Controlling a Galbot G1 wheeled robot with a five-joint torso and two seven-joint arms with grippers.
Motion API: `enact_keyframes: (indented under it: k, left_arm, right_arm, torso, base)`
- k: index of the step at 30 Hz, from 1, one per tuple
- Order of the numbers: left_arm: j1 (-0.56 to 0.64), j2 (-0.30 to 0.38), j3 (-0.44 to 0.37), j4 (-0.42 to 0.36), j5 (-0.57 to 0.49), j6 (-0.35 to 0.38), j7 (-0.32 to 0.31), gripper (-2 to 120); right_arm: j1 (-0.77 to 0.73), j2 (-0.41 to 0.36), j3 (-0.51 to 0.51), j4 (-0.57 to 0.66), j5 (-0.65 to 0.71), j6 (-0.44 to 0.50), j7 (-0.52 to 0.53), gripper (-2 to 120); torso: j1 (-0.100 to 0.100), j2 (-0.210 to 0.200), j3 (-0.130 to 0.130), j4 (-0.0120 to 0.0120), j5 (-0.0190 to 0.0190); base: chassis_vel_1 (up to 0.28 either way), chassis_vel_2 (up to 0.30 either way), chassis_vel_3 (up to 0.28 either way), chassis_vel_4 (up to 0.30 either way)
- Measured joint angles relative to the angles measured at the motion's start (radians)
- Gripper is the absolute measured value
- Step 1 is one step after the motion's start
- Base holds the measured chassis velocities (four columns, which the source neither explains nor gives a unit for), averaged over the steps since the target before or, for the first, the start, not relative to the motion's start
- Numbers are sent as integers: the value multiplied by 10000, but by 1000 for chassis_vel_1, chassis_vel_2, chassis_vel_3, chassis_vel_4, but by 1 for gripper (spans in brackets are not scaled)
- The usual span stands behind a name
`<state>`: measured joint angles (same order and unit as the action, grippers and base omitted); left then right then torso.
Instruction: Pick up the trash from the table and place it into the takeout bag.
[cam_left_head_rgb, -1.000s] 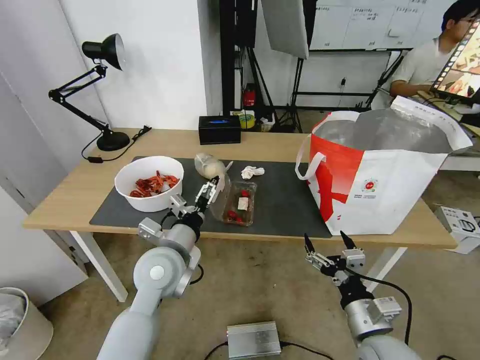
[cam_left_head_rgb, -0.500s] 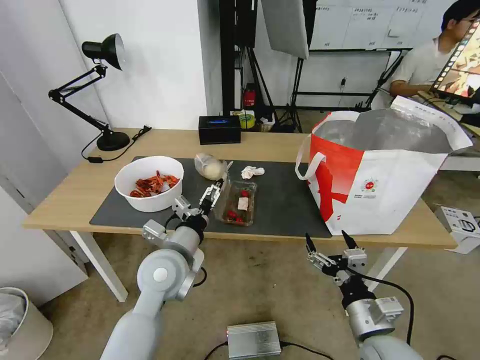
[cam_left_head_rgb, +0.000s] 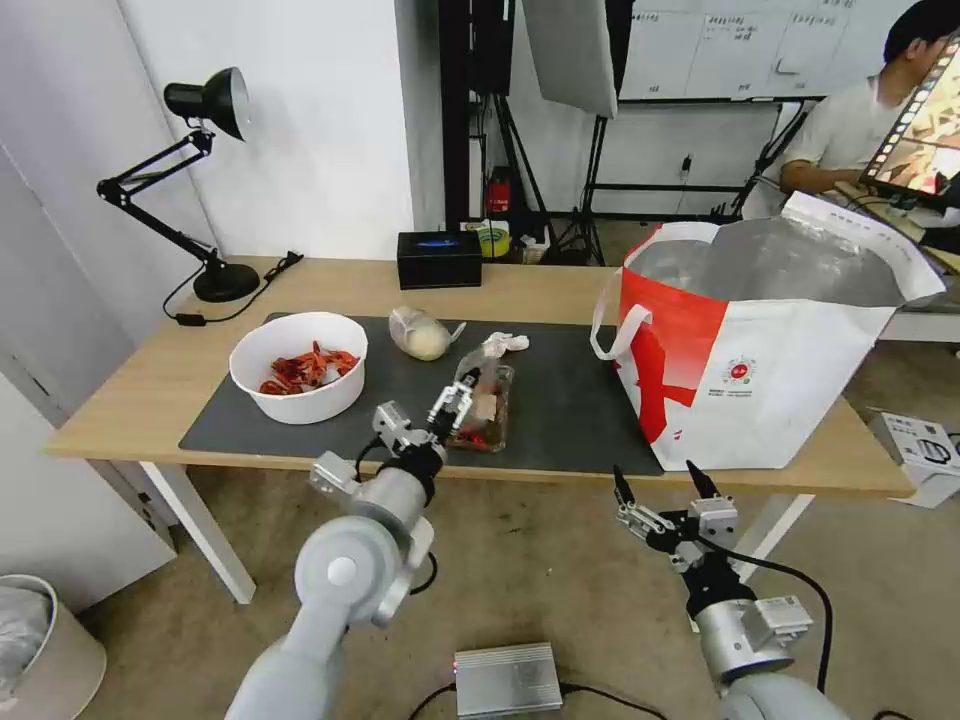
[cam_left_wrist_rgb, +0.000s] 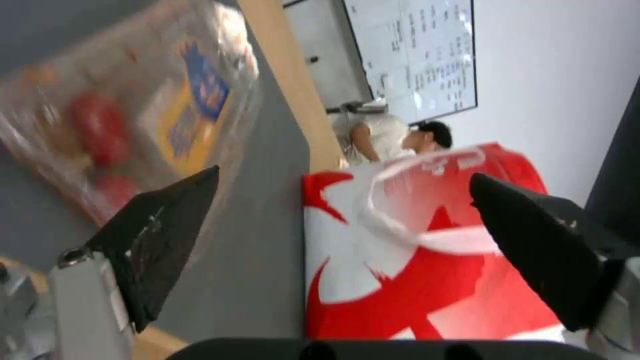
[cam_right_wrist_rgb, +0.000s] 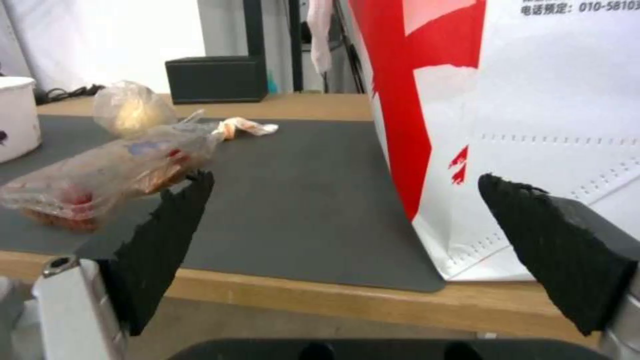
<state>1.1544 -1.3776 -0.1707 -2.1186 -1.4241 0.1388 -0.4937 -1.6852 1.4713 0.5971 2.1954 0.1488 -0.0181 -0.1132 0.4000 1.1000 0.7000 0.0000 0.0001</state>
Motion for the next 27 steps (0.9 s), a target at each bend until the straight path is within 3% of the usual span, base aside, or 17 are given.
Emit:
enact_keyframes:
  k: [18,25,27]
  left_arm:
    - [-296,102,518,174,55,1,174,100]
    - [-1451,933,814,632,270,324,128,79]
    - [-2012,1452,1094,972,821,596,226,71]
  right_arm:
    - [-215,106,157,252,24,46,1,100]
    - [-328,73,278,401,50,58,3,100]
    - [-357,50,329,439,68,59,6,100]
  torso:
    - [0,0,0,0,-1]
    - [0,0,0,0,-2]
    - [0,0,0,0,-3]
  base:
    - [0,0,0,0]
    - [0,0,0,0]
    - [0,0,0,0]
